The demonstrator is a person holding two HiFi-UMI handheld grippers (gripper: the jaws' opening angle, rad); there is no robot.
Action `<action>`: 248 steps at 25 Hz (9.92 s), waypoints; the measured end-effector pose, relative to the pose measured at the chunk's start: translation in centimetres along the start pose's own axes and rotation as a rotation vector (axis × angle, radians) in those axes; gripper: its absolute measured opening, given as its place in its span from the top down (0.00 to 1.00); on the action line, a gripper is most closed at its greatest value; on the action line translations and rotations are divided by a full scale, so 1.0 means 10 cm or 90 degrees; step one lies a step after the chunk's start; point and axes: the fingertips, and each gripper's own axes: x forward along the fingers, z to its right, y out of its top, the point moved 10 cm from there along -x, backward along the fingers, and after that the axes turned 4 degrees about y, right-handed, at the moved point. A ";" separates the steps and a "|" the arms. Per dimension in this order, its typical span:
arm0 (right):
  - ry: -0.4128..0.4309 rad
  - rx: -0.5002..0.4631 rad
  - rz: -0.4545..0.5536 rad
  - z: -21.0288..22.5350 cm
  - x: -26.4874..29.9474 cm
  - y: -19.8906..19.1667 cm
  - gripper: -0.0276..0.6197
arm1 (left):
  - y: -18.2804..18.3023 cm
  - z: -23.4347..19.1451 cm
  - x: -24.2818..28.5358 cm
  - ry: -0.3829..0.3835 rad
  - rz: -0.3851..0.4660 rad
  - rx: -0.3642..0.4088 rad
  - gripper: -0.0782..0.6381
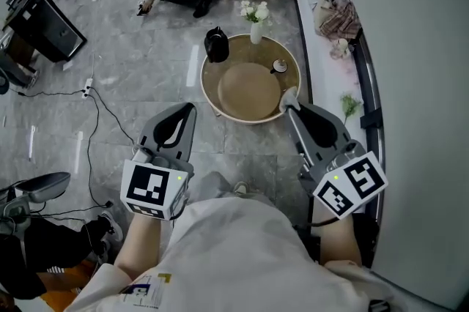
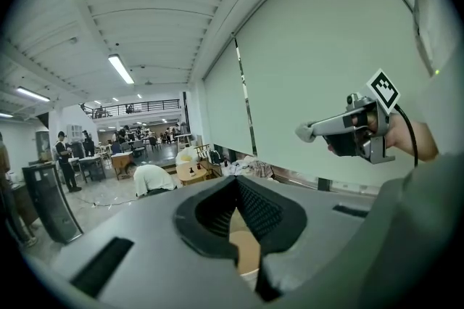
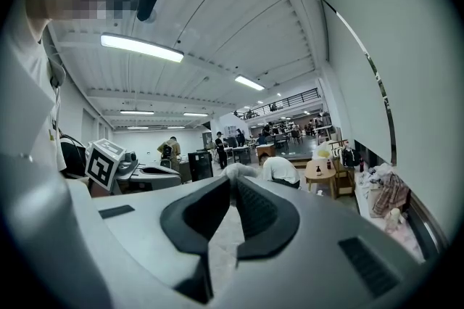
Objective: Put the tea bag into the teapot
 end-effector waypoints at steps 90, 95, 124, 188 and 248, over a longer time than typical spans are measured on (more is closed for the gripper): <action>0.046 -0.021 -0.266 2.41 5.33 0.18 0.91 | -0.30 -3.70 4.16 -0.116 -0.092 -0.005 0.88; 0.075 -0.021 -0.320 2.68 5.57 -0.02 0.91 | -0.40 -3.75 4.37 -0.079 -0.090 -0.032 0.88; 0.118 0.024 -0.580 3.42 6.62 -1.90 0.91 | -1.74 -3.54 5.42 -0.168 -0.260 0.028 0.88; 0.045 0.003 -0.579 3.65 6.64 -2.35 0.90 | -2.18 -3.61 5.57 -0.109 -0.354 -0.100 0.88; 0.031 -0.024 -0.046 2.08 4.47 0.85 0.94 | 0.45 -3.16 3.66 -0.095 0.023 0.040 0.88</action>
